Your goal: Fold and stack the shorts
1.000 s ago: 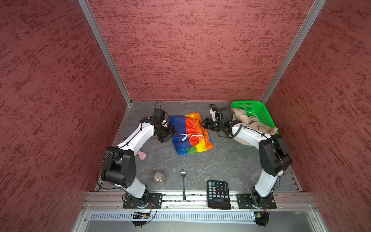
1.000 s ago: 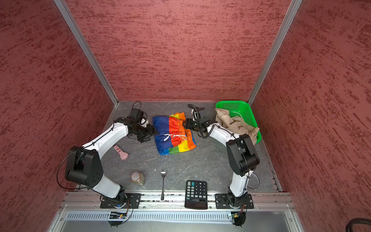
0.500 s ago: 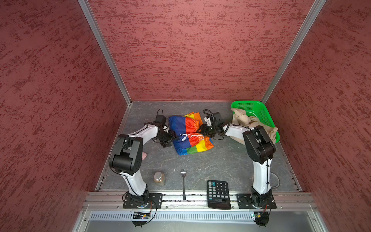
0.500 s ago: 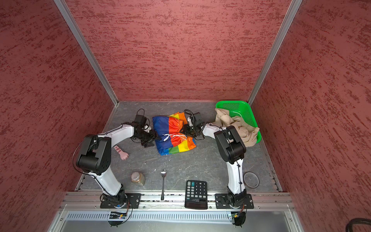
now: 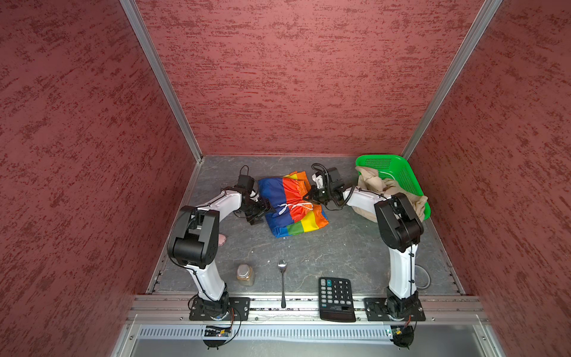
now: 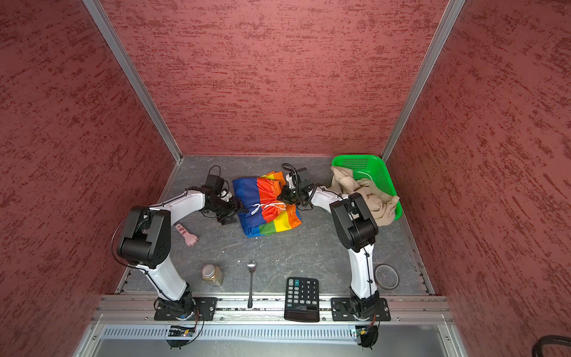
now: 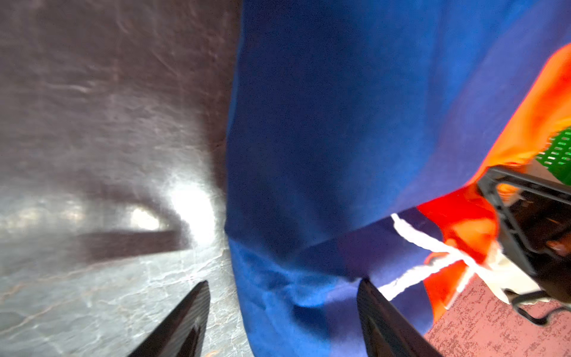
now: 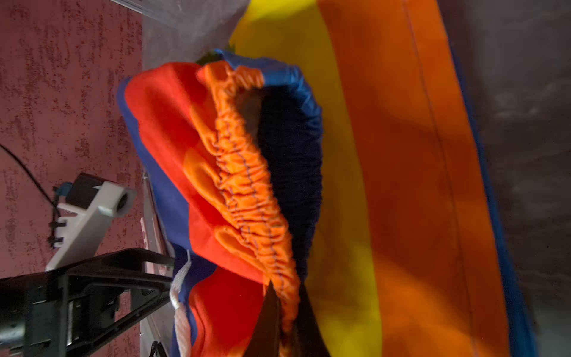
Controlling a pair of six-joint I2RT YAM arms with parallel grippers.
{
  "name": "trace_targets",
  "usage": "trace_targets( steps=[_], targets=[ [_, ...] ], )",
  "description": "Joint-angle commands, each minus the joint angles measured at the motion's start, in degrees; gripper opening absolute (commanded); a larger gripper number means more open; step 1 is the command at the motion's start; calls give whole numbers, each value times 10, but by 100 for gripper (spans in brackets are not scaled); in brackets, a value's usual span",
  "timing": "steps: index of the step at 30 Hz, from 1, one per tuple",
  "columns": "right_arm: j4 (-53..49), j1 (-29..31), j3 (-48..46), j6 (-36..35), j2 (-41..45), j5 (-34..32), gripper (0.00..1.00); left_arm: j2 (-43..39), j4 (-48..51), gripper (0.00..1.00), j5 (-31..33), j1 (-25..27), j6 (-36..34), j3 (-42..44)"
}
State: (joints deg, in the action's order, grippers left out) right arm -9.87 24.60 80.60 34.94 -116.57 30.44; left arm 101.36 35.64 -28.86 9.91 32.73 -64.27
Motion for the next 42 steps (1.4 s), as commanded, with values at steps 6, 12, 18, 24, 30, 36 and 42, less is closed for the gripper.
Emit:
trace_targets(
  steps=[6,12,18,24,30,36,42],
  targets=[
    [-95,-11,55,-62,10,-107,0,-6,20,77,6,-2,-6,-22],
    [-127,-19,58,-99,-61,-199,0,-4,33,77,13,5,-7,-29],
    [-119,-22,51,-106,-71,-253,3,-6,54,77,29,15,-8,-51],
    [-123,-22,37,-125,-36,-316,50,3,67,61,57,40,-10,-122],
    [-129,-16,-3,-115,109,-331,62,62,58,32,52,34,11,-253],
    [-114,48,-1,-112,170,-304,40,152,41,25,19,37,28,-362],
    [1,112,-10,-70,105,-177,7,222,-13,19,-1,37,47,-380]
  ],
)
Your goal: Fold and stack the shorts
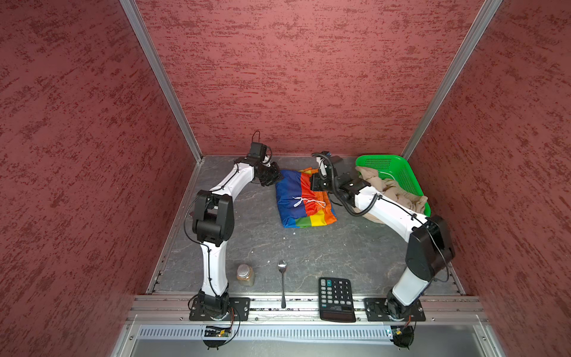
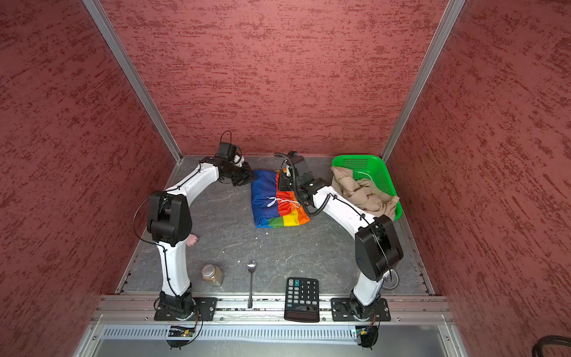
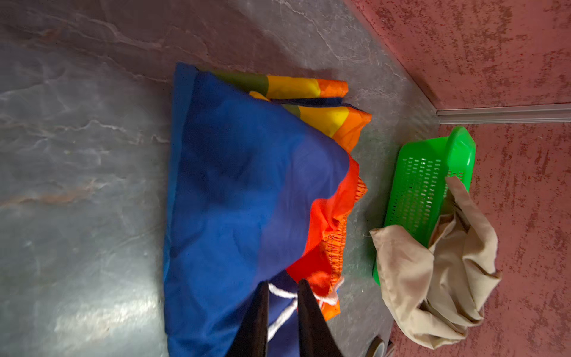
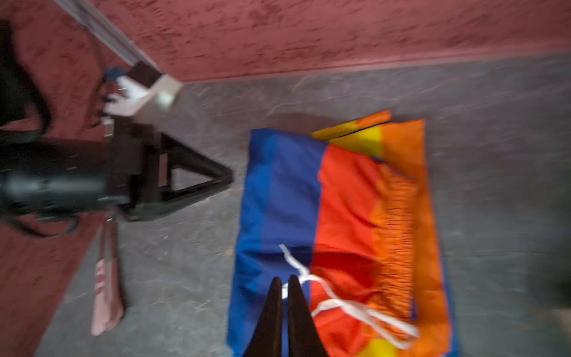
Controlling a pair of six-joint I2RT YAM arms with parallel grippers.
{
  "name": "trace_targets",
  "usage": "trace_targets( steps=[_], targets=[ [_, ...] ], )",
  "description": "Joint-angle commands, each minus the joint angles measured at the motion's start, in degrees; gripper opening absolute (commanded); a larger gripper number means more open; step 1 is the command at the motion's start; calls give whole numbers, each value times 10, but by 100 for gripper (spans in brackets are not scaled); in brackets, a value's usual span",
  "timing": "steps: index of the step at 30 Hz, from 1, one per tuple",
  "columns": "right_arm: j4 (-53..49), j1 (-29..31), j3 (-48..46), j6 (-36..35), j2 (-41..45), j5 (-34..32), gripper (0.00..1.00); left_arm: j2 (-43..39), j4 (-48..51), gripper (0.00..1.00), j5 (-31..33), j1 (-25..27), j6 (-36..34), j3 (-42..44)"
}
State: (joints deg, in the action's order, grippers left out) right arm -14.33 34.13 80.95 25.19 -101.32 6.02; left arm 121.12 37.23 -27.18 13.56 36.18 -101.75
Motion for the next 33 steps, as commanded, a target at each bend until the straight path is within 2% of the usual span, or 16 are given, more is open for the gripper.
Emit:
trace_targets(
  steps=[1,5,8,11,19,24,26,28,30,33],
  targets=[
    [57,24,-7,33,-66,81,7,34,-39,19,-21,1,15,-5],
    [102,47,11,53,-135,126,6,77,-65,19,-29,-7,31,-10],
    [146,52,-14,80,-161,141,4,102,-86,20,-27,-16,40,-12],
    [148,55,-41,85,-179,142,2,131,-79,20,-21,-22,41,-34],
    [138,72,-142,69,-173,124,1,178,-57,20,-11,-27,31,-81],
    [138,74,-135,57,-157,138,2,166,-9,20,-10,-22,11,-131],
    [142,74,-116,48,-141,148,3,127,-9,26,-9,-18,5,-123],
    [152,73,-95,43,-114,164,9,72,-10,45,-10,-15,-2,-102],
    [164,74,-83,37,-86,174,15,11,-12,60,-5,-13,-14,-73],
    [191,69,-87,34,-36,173,22,-84,-6,69,30,-7,-42,-11]
  ],
)
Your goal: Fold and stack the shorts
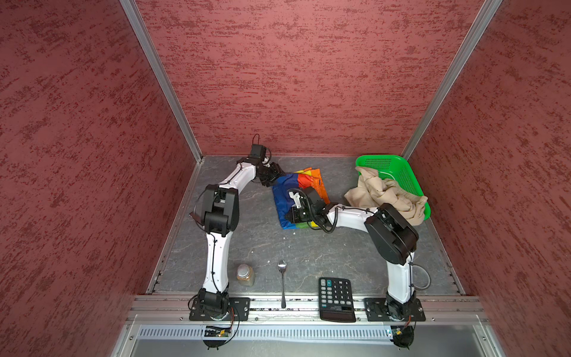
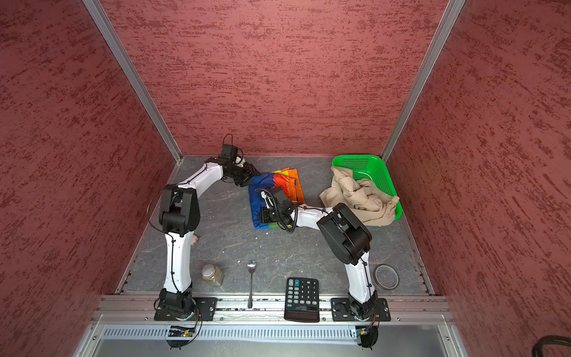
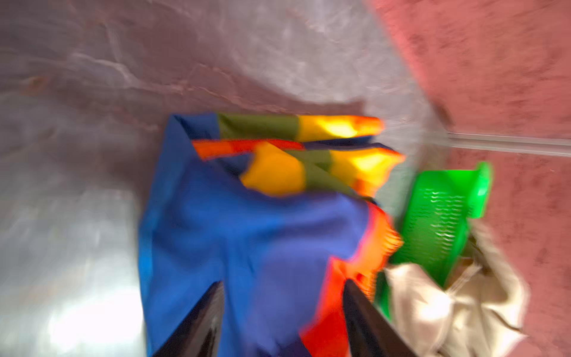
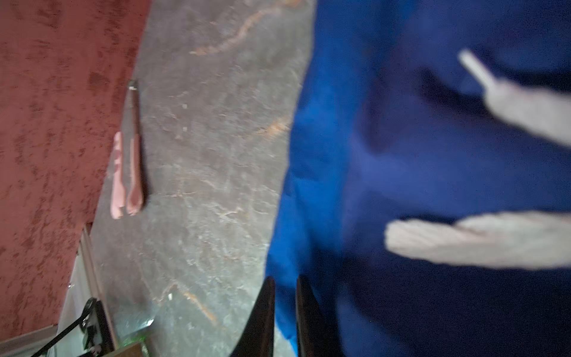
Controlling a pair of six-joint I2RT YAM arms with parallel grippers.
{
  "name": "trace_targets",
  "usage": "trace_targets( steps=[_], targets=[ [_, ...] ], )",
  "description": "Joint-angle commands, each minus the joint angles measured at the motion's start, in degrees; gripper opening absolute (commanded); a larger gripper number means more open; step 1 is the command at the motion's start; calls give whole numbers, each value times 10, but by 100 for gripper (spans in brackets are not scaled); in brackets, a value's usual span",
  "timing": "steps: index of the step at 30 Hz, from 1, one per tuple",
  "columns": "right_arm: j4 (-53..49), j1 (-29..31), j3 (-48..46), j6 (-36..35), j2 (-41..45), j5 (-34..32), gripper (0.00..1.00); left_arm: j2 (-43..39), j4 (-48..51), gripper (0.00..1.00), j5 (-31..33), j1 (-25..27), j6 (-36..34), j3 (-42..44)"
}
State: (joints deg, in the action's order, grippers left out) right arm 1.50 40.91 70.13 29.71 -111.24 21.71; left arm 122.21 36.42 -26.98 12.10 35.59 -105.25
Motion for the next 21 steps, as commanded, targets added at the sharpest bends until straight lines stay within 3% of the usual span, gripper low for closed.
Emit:
trace_targets(
  steps=[1,5,9,12,15,21],
  targets=[
    [47,-2,12,-11,85,11,23,-122,6,69,45,8,-42,50],
    [91,-18,-36,-23,171,-20,31,-195,5,69,79,5,-48,166],
    [72,-24,-83,-68,270,-149,44,-218,-17,69,64,9,-35,272],
    [40,-42,-109,-70,329,-217,40,-210,-31,69,63,23,-24,311],
    [25,-82,-134,-35,368,-195,37,-192,-34,69,84,40,-18,320],
    [2,-124,-172,-7,397,-171,44,-135,-42,65,97,56,4,305]
  ],
)
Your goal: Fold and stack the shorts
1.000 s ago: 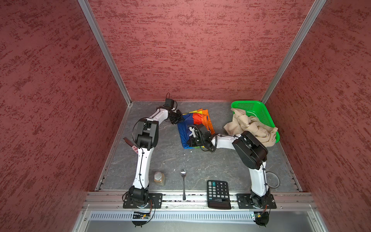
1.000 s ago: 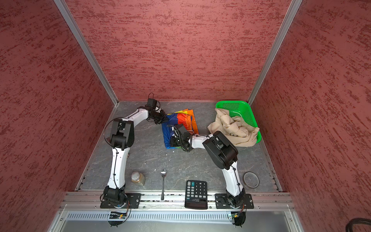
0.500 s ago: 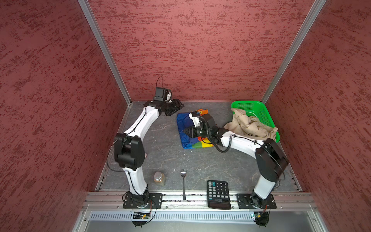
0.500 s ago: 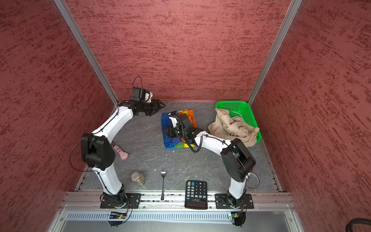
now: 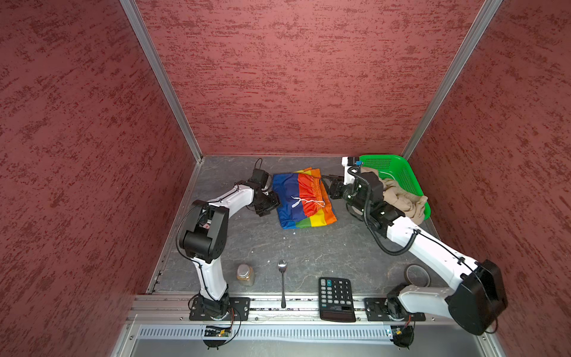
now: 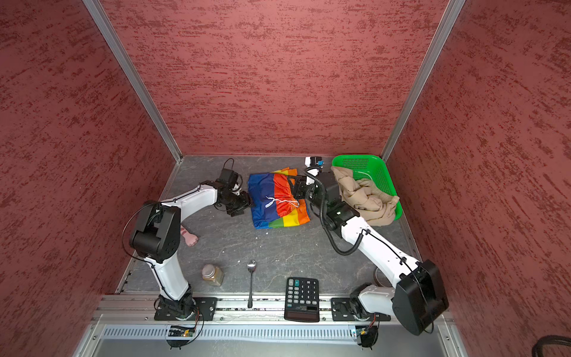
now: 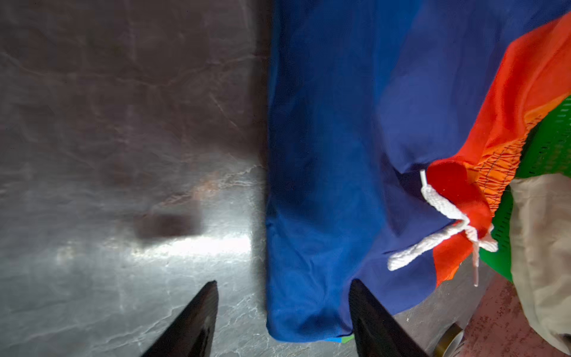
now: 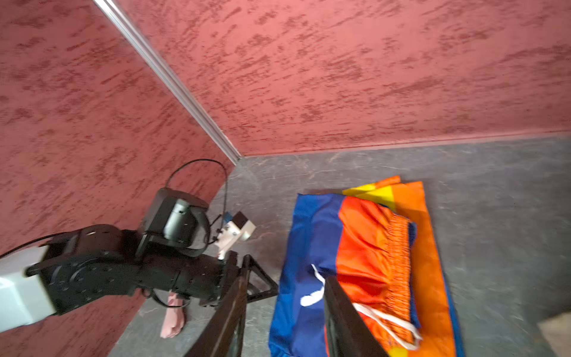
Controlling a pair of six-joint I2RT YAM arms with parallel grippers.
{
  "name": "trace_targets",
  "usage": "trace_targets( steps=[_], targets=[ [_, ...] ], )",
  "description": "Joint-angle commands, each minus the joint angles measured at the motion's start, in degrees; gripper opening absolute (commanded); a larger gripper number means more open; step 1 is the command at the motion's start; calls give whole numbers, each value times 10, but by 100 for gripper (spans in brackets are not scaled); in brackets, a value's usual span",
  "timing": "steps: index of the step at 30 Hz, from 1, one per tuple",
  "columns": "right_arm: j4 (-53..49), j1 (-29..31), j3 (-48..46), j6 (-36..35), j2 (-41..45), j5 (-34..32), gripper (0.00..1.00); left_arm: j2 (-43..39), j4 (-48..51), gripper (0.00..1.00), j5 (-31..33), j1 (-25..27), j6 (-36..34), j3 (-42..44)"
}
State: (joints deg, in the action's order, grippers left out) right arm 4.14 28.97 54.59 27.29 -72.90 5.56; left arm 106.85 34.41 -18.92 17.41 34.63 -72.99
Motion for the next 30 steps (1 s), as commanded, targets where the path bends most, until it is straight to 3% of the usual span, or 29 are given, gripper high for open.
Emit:
trace_targets(
  steps=[1,8,13,16,21,26,30],
  targets=[
    [-17,-6,-28,15,19,-7,44,28,-25,61,21,7,16,-22],
    [-2,-25,-61,22,26,10,43,89,-31,36,42,14,48,-41],
    [-2,-35,-70,18,21,8,42,107,10,2,74,3,49,-70],
    [-5,-40,-73,19,13,7,41,98,62,0,98,-29,44,-92],
    [-2,-48,-77,19,-10,7,39,52,151,0,148,-126,23,-122],
    [3,-55,-68,22,-45,29,36,39,197,0,163,-228,-1,-179],
    [-2,-60,-54,21,-69,40,33,52,209,0,176,-279,-9,-232]
  ],
)
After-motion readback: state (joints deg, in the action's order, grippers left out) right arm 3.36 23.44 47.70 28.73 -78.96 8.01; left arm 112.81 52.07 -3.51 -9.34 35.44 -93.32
